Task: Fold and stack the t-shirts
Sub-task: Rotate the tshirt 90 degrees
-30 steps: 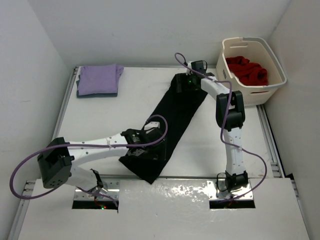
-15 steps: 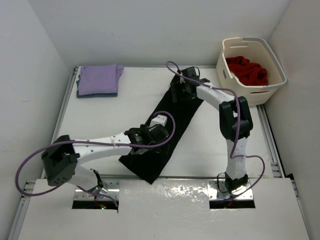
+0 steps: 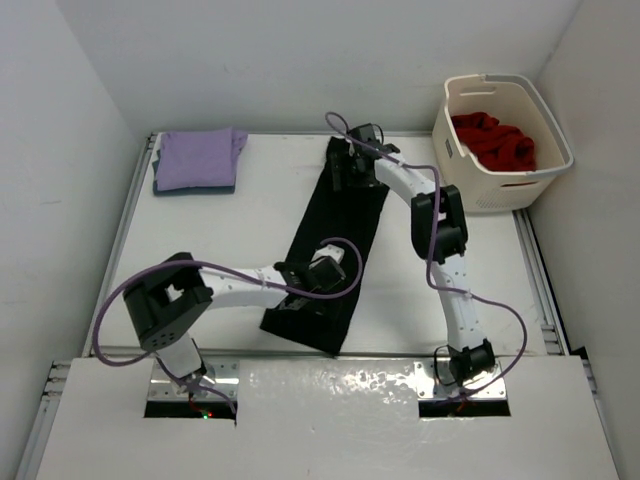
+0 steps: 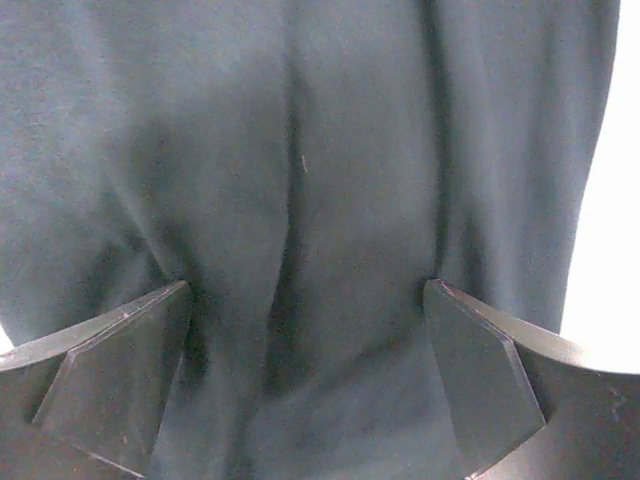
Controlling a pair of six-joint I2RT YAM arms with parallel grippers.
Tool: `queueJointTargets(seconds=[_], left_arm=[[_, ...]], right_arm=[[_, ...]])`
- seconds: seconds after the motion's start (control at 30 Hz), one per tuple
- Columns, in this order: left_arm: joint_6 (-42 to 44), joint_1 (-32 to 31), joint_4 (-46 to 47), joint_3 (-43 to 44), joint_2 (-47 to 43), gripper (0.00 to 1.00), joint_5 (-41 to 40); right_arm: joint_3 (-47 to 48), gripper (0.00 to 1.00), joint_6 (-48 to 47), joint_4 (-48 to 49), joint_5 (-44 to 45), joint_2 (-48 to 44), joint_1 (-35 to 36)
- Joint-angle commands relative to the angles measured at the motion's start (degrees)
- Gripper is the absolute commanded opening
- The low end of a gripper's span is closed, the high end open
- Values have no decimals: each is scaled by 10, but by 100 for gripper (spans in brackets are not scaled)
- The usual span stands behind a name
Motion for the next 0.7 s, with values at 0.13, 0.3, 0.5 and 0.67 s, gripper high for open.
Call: queueJointTargets(seconds=[0.13, 0.3, 0.5, 0.67], left_arm=[[-48, -2, -75, 129, 92, 100, 3], [-54, -18, -92, 145, 83, 100, -31], [-75, -49, -136, 158, -15, 100, -167], [-76, -6, -55, 95, -172, 100, -192]], right_arm=[[111, 99, 69, 116, -68, 148, -31], [152, 99, 120, 204, -89, 180, -47], [121, 99, 41, 192, -137, 69, -52], [60, 99, -23, 136, -154, -66, -51]])
